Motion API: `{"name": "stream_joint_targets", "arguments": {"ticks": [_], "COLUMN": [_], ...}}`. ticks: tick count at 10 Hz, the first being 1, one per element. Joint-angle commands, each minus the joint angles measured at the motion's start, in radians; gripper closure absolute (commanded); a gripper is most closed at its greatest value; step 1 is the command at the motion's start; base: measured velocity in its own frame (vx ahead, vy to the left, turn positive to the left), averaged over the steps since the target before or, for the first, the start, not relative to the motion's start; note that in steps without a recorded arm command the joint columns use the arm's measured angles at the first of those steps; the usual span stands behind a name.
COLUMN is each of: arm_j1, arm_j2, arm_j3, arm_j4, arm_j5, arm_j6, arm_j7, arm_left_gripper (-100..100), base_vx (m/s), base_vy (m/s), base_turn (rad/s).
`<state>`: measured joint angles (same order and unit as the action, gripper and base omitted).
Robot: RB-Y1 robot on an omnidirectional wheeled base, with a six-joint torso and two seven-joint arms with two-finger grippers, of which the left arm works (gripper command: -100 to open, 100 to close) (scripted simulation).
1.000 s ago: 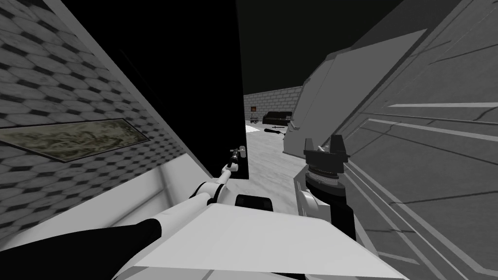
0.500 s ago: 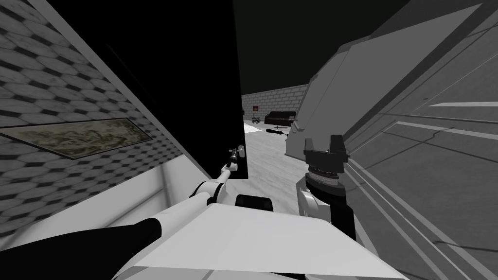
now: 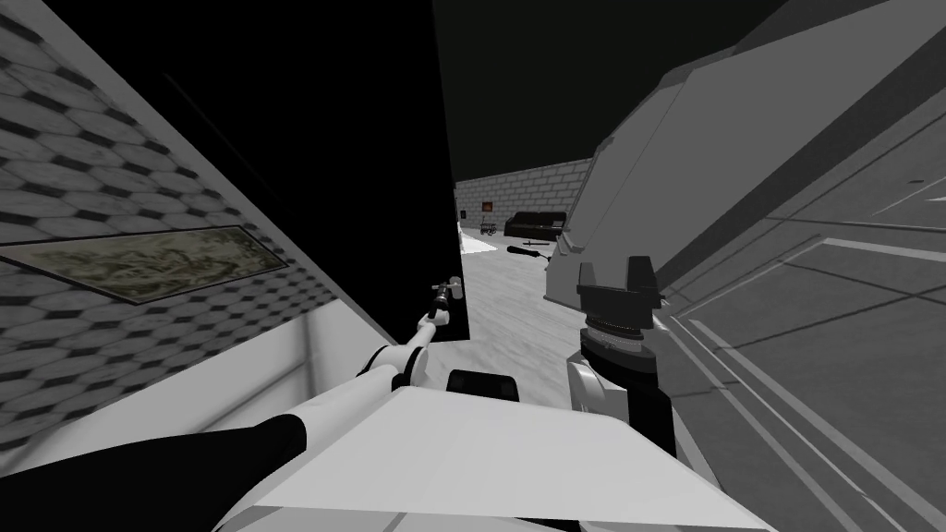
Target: Push the door open
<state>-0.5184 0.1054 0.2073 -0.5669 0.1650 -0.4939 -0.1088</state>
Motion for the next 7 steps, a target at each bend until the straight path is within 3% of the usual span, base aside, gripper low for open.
{"name": "stream_joint_targets", "arguments": {"ticks": [1,4,6,7], "arm_j1": [0.009,0.012,0.012,0.015], "arm_j2": [0.012,0.024,0.024,0.034], "arm_j3": [0.018,0.042,0.042,0.063], "arm_j4": [-0.02,-0.018,-0.018,-0.016], "arm_j5": [0.007,0.016,0.016,0.024], "arm_j6": [0.009,0.007,0.007,0.006], "arm_j7": [-0.008,-0.017,-0.017,-0.025], "arm_left_gripper": [100,100,100,100], "base_vx": [0.17,0.171,0.099,0.133], "base_vy": [-0.066,-0.055,-0.045,-0.068], "base_turn": [0.037,0.051,0.025,0.052]}}
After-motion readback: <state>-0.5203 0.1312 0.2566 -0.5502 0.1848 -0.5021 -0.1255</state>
